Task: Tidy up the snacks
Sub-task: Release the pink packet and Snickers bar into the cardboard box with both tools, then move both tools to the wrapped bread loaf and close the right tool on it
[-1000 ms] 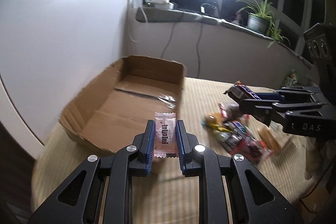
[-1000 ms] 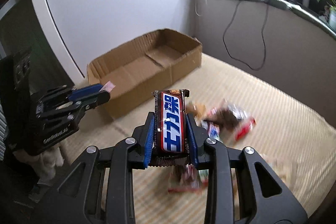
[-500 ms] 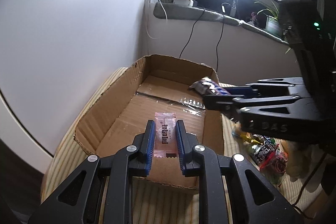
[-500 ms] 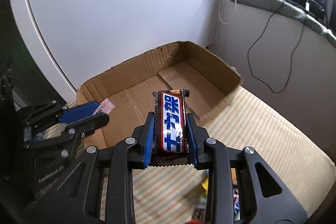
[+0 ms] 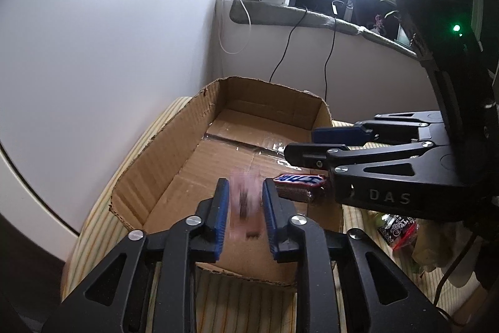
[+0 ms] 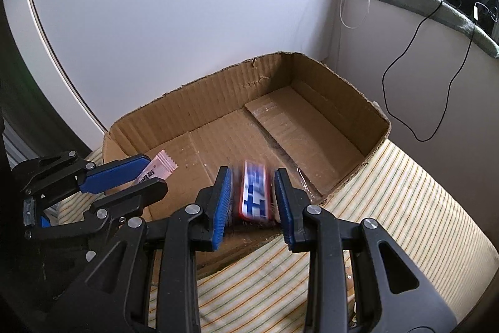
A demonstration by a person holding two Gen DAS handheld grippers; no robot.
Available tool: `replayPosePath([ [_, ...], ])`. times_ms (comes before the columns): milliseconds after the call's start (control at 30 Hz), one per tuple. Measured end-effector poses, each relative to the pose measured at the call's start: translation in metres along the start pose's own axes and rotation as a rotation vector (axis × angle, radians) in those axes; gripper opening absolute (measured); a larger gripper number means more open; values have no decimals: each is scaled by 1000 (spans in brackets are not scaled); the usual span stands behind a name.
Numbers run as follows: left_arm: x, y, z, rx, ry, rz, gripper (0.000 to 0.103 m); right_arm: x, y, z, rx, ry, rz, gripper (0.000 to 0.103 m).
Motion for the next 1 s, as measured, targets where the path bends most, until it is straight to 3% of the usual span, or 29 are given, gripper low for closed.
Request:
replayPosePath([
  [100, -5, 0, 0, 0, 5, 6, 29, -6, 1, 1, 5, -10, 18, 52],
  [433, -26, -3, 10, 6, 16, 44, 62, -42, -7, 15, 37, -41, 63, 64],
  [500, -30, -5, 14, 6, 8, 49, 62, -52, -11, 20, 48, -48, 76, 74],
  [667, -37, -10, 36, 27, -36, 42, 62, -82, -27, 37, 86, -77, 104, 75],
  [800, -41, -14, 54, 36, -85, 32, 62, -103, -44, 54, 117, -103, 114, 92],
  [1000, -41, -21, 93, 65, -178, 1, 62, -131, -80, 86, 179, -155, 100, 99],
])
Point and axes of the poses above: each gripper's, at about its wrist camera, not at the fingertips, and x roughly the way its jaws point, z to its right, y to its top, the point moved 3 cm from there along x, roughly the way its jaws point, and after that the axes turned 1 degree about -y, right-handed, at the moved point
